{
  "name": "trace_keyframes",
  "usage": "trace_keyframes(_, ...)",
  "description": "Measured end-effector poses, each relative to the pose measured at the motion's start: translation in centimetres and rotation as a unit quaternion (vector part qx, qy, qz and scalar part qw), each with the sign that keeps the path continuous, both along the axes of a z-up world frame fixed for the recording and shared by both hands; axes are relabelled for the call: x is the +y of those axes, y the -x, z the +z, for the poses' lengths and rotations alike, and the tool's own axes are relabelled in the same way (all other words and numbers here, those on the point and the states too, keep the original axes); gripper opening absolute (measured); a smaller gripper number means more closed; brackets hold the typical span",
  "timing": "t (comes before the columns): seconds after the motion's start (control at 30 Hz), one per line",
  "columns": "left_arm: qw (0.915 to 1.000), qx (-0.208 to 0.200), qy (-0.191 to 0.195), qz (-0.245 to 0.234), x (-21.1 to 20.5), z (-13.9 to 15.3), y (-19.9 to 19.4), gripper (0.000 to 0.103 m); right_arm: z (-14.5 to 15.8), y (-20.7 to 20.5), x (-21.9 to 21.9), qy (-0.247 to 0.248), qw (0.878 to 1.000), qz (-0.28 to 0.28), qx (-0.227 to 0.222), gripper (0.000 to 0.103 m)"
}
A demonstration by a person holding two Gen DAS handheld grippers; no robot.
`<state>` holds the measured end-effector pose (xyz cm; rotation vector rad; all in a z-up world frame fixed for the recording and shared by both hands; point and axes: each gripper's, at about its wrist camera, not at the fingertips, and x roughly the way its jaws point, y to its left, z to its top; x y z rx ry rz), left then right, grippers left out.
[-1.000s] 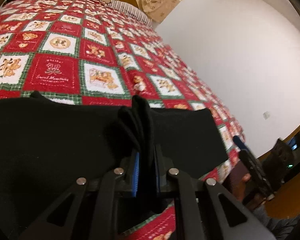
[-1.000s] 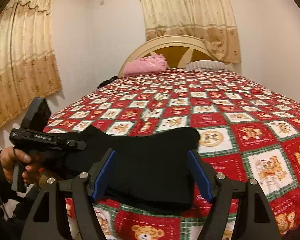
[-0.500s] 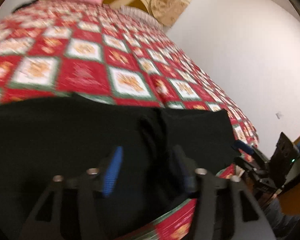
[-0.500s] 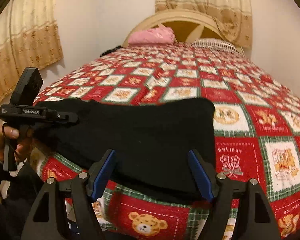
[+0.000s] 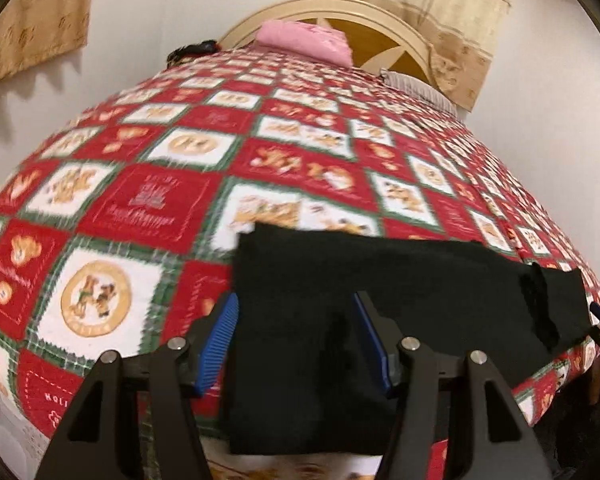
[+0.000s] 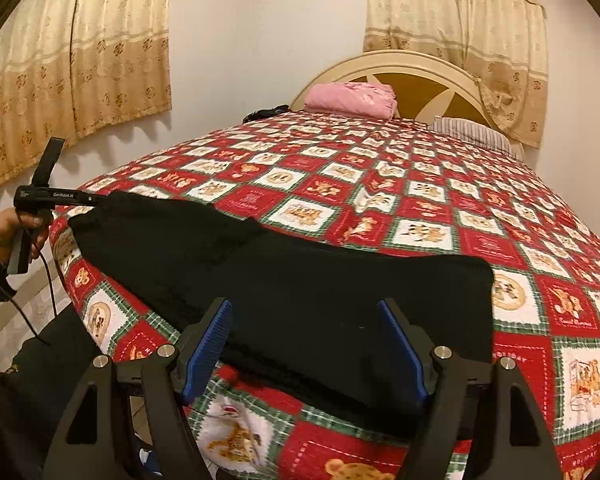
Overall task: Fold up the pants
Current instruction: 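Grasp the end of the pants with the left gripper and lift it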
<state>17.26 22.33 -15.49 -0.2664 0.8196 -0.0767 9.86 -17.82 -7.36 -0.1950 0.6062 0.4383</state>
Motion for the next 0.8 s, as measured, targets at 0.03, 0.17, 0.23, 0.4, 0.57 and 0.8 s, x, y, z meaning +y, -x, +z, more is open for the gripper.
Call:
trace_keyframes(0.03, 1.0000, 0.005, 0.006, 0.002, 0.1, -0.4, -0.1, 0.061, -0.1, 0.0, 0.2, 0.003, 1.000, 0.002, 0.000, 0.076)
trace_keyframes(0.17, 0.9999, -0.008, 0.007, -0.002, 0.1, -1.1, -0.2, 0.061, -0.2, -0.1, 1.0, 0.009, 1.000, 0.008, 0.004, 0.076)
trace_keyframes(0.23, 0.9999, -0.010, 0.005, 0.000, 0.1, -1.0, -0.3, 0.061, -0.2, -0.1, 1.3, 0.011, 1.000, 0.010, 0.006, 0.076)
trace_keyframes(0.4, 0.9999, -0.001, 0.012, -0.009, 0.4, -1.1, -0.5, 0.061, -0.2, 0.1, 2.4, 0.010, 1.000, 0.017, 0.005, 0.076)
trace_keyframes(0.57, 0.9997, 0.012, 0.013, -0.019, 0.3, -1.0, -0.9, 0.054, -0.4, 0.3, 3.6, 0.009, 1.000, 0.028, 0.005, 0.076)
trace_keyframes(0.8, 0.9974, 0.020, 0.066, -0.023, -0.3, -0.1, 0.2, 0.022, 0.0, 1.2, 3.6, 0.006, 0.999, 0.037, -0.009, 0.076)
